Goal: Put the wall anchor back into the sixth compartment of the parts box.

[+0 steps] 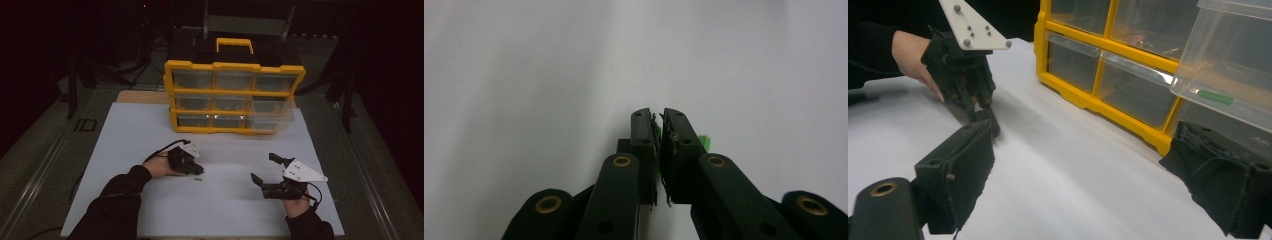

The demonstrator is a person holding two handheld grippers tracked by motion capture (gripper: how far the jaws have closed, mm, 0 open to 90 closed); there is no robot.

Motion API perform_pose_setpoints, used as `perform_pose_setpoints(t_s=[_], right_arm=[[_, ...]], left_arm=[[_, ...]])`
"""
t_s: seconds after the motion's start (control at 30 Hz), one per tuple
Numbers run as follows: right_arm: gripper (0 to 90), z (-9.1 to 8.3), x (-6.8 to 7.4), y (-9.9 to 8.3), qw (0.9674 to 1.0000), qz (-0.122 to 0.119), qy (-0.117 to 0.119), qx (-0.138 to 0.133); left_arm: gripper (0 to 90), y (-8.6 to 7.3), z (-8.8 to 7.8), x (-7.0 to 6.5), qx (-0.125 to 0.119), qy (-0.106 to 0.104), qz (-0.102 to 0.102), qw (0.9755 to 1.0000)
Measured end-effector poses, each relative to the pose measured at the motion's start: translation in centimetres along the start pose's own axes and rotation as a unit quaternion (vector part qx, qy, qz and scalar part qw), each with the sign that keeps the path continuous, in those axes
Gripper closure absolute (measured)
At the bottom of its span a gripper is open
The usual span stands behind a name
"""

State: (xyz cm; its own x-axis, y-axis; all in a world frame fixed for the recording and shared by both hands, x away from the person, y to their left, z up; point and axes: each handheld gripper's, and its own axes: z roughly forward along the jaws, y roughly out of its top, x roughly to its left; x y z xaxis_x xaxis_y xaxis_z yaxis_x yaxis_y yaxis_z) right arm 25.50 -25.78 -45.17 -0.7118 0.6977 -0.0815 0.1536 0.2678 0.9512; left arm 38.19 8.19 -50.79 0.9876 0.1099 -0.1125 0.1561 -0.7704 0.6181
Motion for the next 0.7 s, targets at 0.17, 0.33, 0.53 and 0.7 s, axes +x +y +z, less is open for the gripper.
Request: perform_pose_setpoints(t_s=[0.17, 0.33, 0.53, 0.7], right_arm=[[10.7, -0.1, 0.0, 0.0, 1.0, 0.001, 0.0, -0.001], [10.7, -0.1, 0.0, 0.0, 1.0, 0.002, 0.0, -0.001], [10.7, -0.1, -0.1, 0.0, 1.0, 0.004, 0.0, -0.004], [10.7, -0.2, -0.1, 0.1, 1.0, 0.003, -0.001, -0.003]], left_arm=[[83.4, 1.1, -1.1, 0.1, -0.015, 0.003, -0.001, 0.9999], [83.4, 2.6, -2.5, 0.2, -0.032, 0.006, 0.002, 0.9995], [83.4, 4.9, -4.1, 0.1, -0.042, 0.009, 0.015, 0.999], [83.4, 6.1, -4.9, 0.0, -0.051, 0.011, 0.022, 0.9984]])
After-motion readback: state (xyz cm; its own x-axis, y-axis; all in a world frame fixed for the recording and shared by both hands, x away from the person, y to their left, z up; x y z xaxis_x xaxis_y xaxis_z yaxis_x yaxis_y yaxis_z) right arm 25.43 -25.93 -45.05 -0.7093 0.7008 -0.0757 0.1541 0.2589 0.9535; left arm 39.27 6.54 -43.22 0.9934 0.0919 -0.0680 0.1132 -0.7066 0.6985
